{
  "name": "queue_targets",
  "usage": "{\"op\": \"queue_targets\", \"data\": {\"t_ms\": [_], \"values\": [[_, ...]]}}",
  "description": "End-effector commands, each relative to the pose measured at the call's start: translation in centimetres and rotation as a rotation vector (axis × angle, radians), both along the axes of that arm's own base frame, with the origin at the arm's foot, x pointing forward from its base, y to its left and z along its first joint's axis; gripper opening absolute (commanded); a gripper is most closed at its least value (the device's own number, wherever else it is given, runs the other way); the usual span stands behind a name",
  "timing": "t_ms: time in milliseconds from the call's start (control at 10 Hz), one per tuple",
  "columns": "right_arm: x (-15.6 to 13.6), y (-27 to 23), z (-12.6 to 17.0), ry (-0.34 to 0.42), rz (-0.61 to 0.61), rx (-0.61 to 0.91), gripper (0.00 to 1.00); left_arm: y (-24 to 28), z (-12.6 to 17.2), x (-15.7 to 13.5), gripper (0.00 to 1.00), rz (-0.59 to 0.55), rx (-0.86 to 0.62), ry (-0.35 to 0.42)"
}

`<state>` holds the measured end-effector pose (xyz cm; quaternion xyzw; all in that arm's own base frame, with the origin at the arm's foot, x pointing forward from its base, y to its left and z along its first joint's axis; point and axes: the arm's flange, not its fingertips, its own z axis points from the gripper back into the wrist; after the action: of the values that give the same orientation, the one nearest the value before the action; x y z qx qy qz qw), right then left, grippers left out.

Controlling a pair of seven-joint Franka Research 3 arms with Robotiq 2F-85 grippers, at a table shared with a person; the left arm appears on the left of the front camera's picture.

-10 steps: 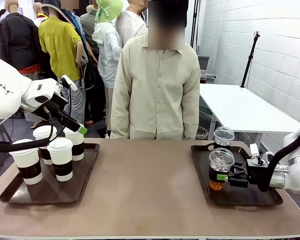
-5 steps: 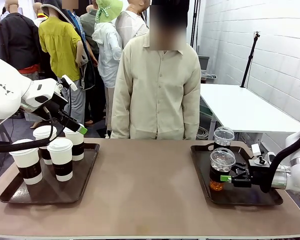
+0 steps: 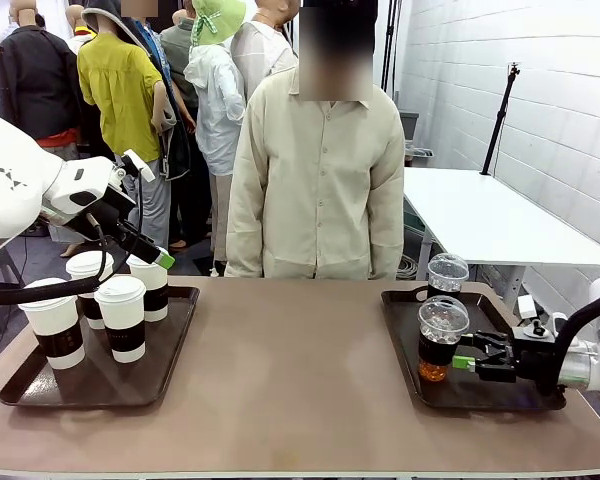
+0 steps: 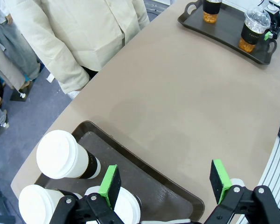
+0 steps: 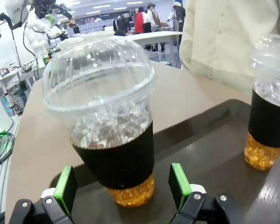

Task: Distribute the coffee onto the tray.
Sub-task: Pick up another iced Americano from the middle of the table and place it on the right Handle tray.

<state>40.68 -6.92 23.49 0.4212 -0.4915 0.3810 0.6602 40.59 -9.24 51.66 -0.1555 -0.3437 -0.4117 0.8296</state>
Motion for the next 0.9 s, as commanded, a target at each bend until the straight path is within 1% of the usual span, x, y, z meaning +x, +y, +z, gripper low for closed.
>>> {"op": "queue_targets", "data": {"t_ms": [0, 300, 400, 800], "values": [[-1.6, -0.86, 0.47, 0.027, -0.026, -0.011, 1.0, 0.26, -0.17, 0.13, 1.0, -0.009, -0.014, 0.002], [-2.0, -1.15, 0.97, 0.048, -0.045, -0.033, 1.0, 0.26, -0.17, 0.13, 1.0, -0.009, -0.014, 0.002], [-1.33, -1.43, 0.01, 0.008, -0.048, 0.004, 1.0, 0.26, -0.17, 0.13, 1.0, -0.009, -0.014, 0.002], [-1.33, -1.43, 0.01, 0.008, -0.048, 0.004, 1.0, 0.26, -0.17, 0.13, 1.0, -0.009, -0.014, 0.002]]}}
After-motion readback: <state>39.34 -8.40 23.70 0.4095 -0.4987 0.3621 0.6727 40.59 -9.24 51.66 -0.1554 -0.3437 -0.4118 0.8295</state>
